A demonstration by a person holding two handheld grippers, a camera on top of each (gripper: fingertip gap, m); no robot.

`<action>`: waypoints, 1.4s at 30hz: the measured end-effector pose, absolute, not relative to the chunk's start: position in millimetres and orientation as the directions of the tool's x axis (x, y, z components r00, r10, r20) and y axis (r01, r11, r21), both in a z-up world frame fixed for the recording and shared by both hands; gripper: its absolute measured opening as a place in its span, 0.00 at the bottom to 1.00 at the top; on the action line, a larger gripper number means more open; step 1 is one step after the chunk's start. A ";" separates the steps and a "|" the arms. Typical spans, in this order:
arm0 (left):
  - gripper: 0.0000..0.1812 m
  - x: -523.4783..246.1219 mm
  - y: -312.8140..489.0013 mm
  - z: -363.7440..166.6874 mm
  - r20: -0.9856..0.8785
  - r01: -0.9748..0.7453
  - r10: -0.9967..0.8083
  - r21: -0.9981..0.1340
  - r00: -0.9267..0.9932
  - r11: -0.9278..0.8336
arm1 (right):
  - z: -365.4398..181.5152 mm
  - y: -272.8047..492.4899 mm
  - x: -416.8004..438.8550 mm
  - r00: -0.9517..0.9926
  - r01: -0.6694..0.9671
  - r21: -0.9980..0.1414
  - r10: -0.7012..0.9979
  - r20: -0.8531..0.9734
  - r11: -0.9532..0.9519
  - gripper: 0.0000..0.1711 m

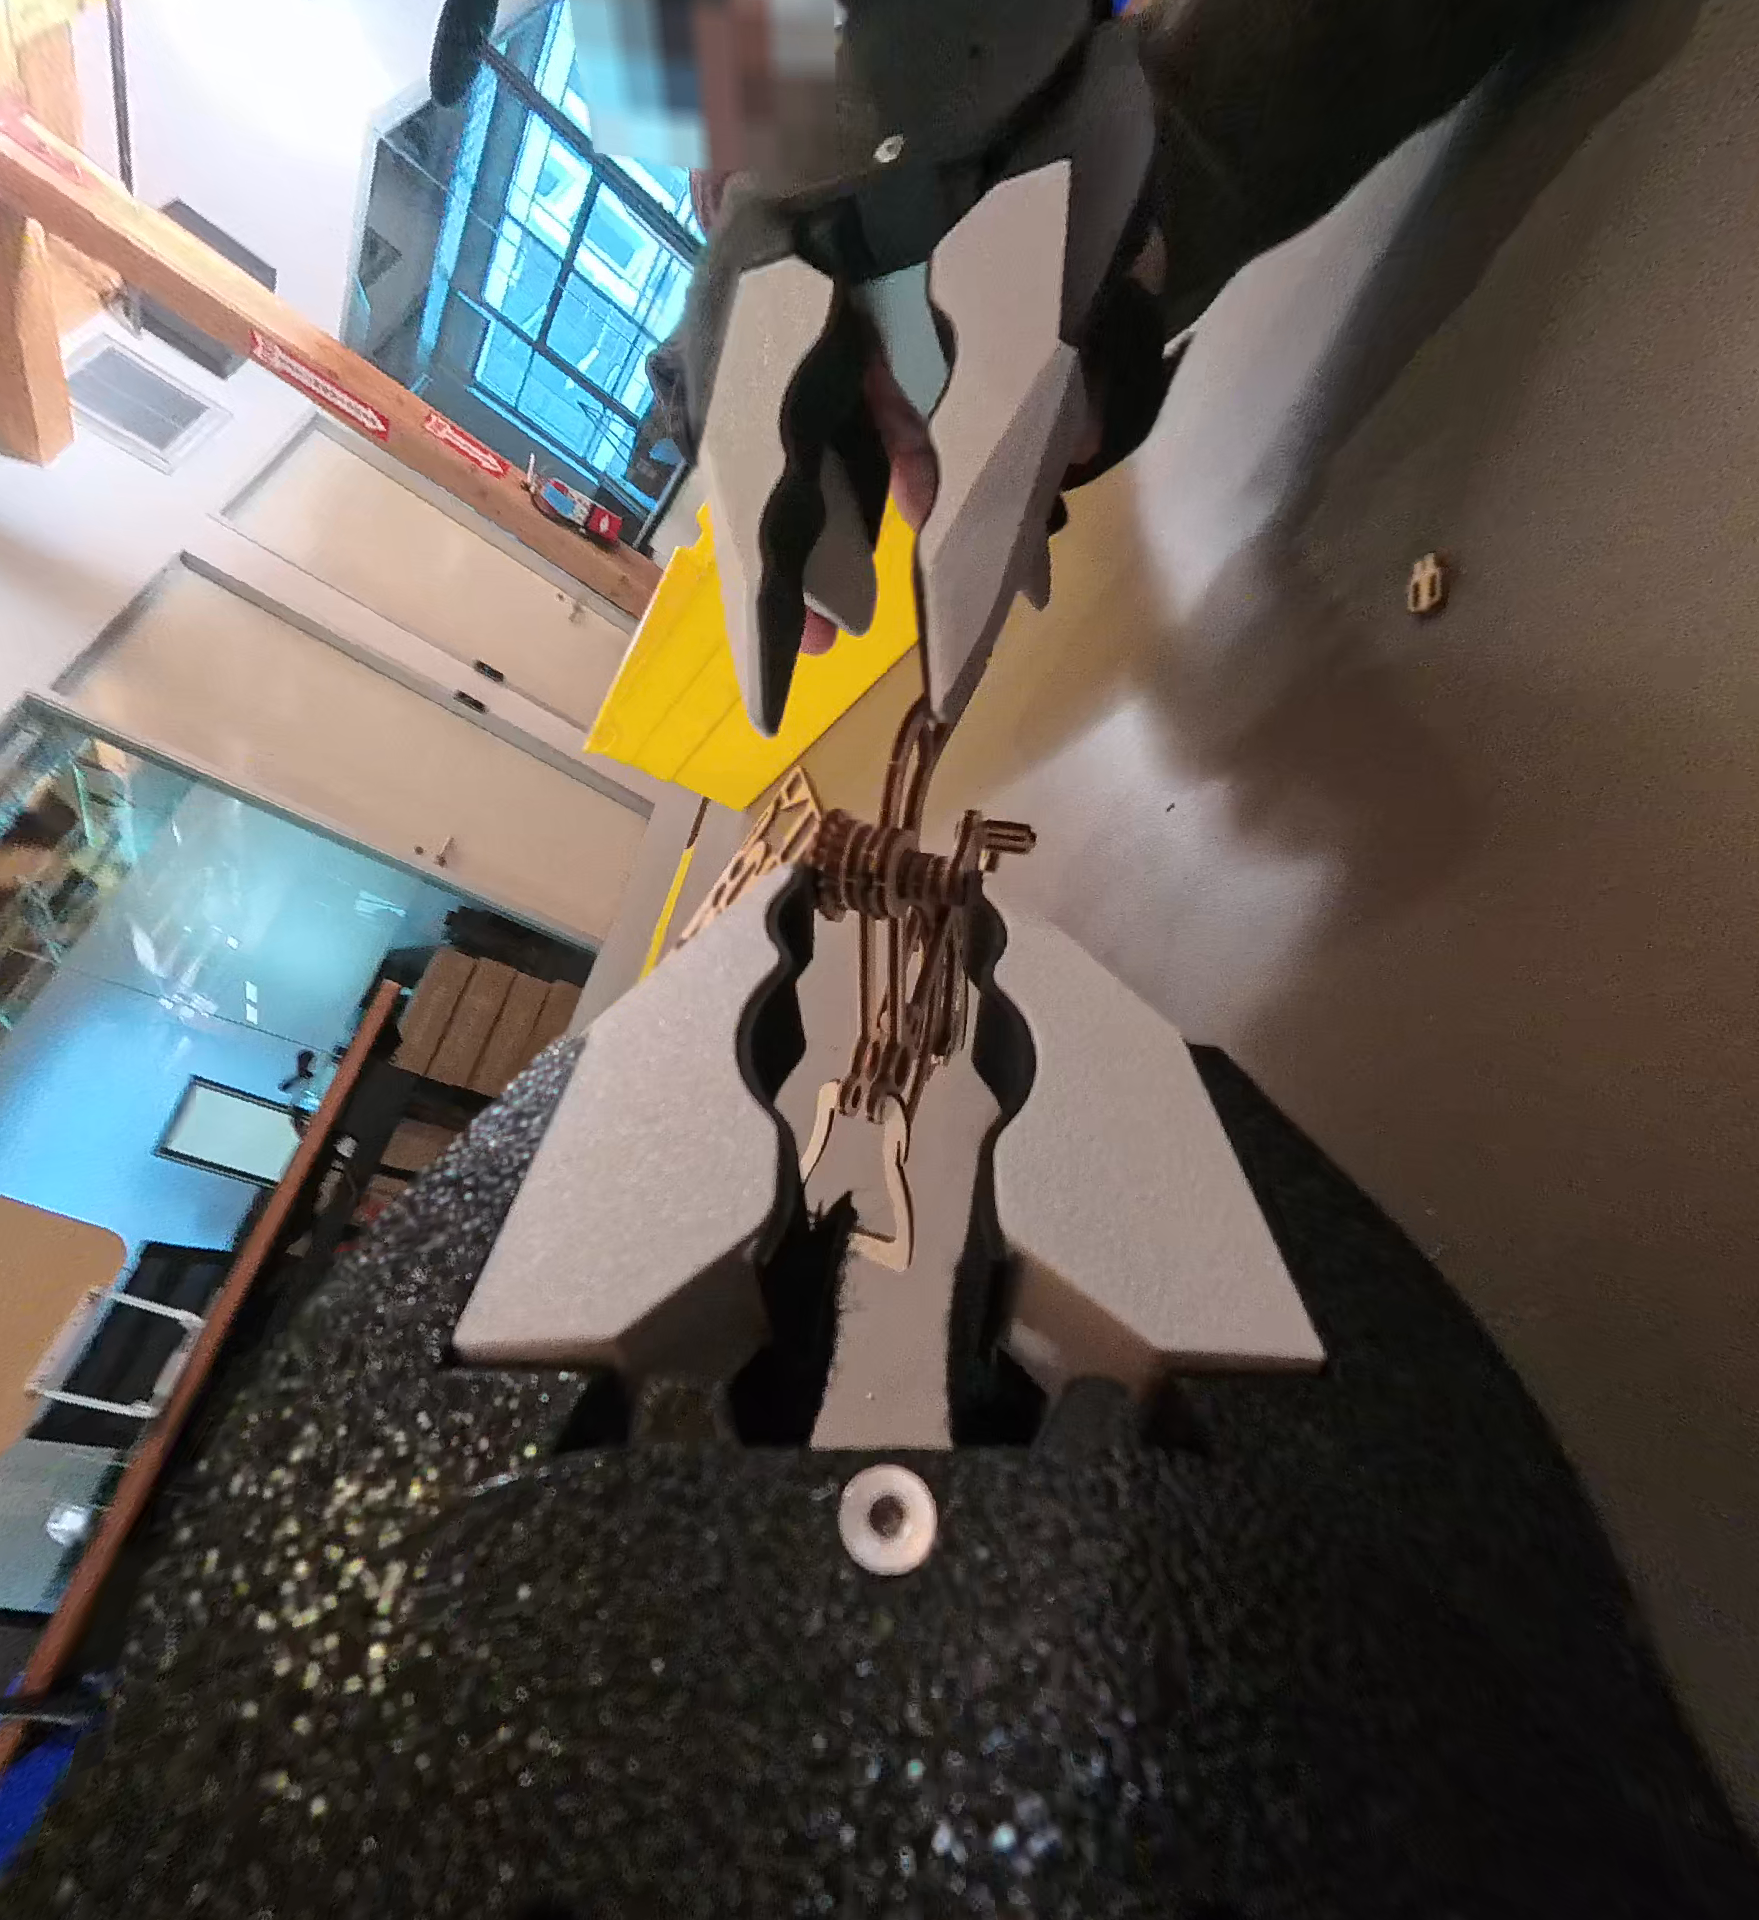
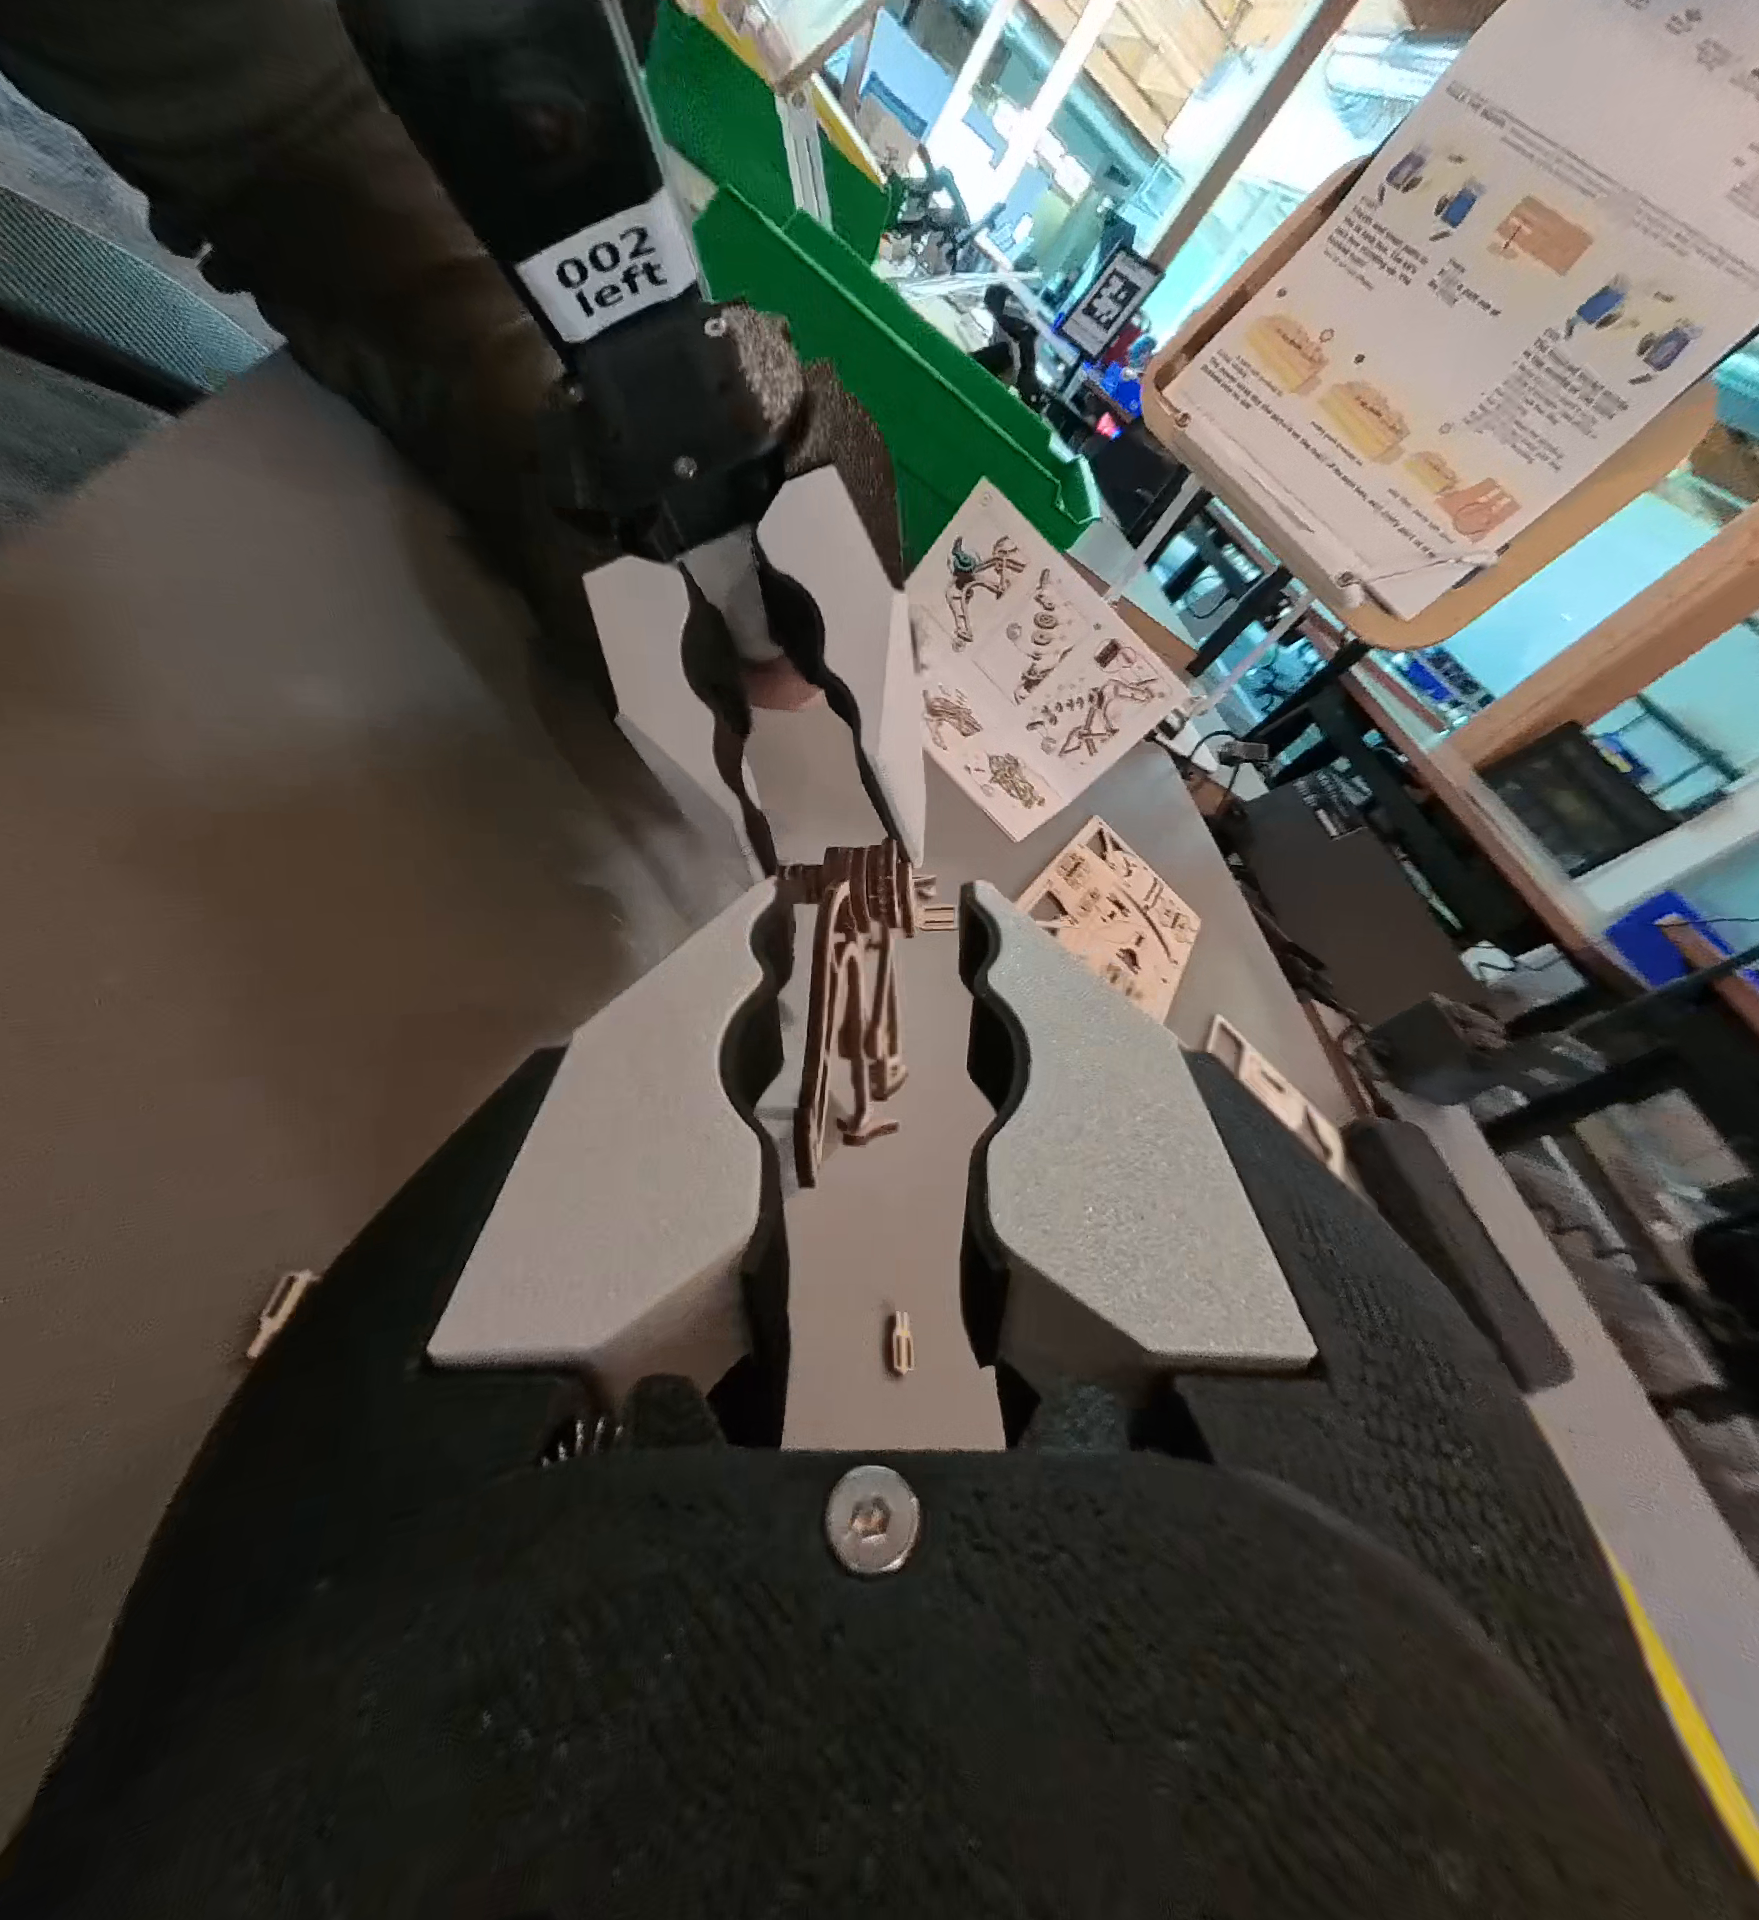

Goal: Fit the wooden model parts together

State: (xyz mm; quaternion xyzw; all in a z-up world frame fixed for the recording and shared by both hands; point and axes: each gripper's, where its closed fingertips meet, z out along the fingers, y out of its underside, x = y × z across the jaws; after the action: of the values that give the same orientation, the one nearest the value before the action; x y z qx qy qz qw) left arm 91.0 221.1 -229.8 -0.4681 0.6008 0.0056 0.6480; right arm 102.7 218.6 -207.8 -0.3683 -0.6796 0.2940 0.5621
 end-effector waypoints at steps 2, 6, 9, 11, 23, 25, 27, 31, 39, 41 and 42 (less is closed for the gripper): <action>0.15 92.9 218.0 -234.5 -0.840 -0.594 -0.498 -0.519 0.218 0.615 | -209.2 217.9 99.8 -0.099 0.183 -0.847 0.866 0.490 0.500 0.16; 0.15 97.2 213.4 -243.5 -0.911 -0.618 -0.393 -0.380 0.123 0.688 | -215.5 218.9 98.8 -0.139 0.220 -0.929 0.952 0.272 0.298 0.14; 0.15 98.0 211.9 -244.1 -0.914 -0.604 -0.389 -0.377 0.118 0.702 | -225.0 220.6 101.3 -0.161 0.259 -0.913 0.946 0.280 0.315 0.10; 0.15 99.0 208.9 -247.0 -0.912 -0.581 -0.399 -0.379 0.101 0.720 | -230.2 218.4 101.0 -0.180 0.276 -0.900 0.938 0.296 0.337 0.09; 0.15 104.6 174.2 -217.0 -0.665 -0.252 -0.739 -0.736 0.103 0.628 | -215.1 190.9 104.0 -0.278 0.143 -0.860 0.854 0.441 0.490 0.11; 0.15 101.6 168.0 -209.8 -0.566 -0.178 -0.821 -0.817 0.067 0.549 | -206.4 191.4 106.1 -0.266 0.110 -0.875 0.862 0.431 0.471 0.11; 0.15 98.9 160.1 -202.9 -0.460 -0.109 -0.888 -0.883 0.004 0.457 | -196.4 189.5 108.7 -0.272 0.069 -0.905 0.880 0.389 0.421 0.11; 0.15 95.6 141.7 -196.4 -0.210 -0.038 -0.959 -0.975 -0.190 0.221 | -186.4 171.3 107.8 -0.318 0.006 -0.903 0.857 0.406 0.430 0.12; 0.15 92.3 117.9 -196.5 0.030 -0.045 -0.900 -0.999 -0.436 -0.012 | -188.0 118.5 89.1 -0.375 -0.076 -0.784 0.711 0.595 0.616 0.15; 0.15 92.6 115.2 -197.2 0.046 -0.053 -0.888 -0.998 -0.457 -0.024 | -189.7 113.9 86.9 -0.364 -0.092 -0.748 0.678 0.639 0.657 0.13; 0.15 93.4 115.5 -195.8 0.051 -0.045 -0.886 -0.998 -0.460 -0.034 | -190.6 112.3 86.2 -0.362 -0.096 -0.739 0.668 0.650 0.667 0.12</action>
State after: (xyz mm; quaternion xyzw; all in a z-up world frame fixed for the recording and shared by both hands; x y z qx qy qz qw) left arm 93.4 115.5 -195.8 -0.3866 0.6024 -0.6061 0.3469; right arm 86.2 112.3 -190.6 -0.1926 -0.7427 0.3595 0.5312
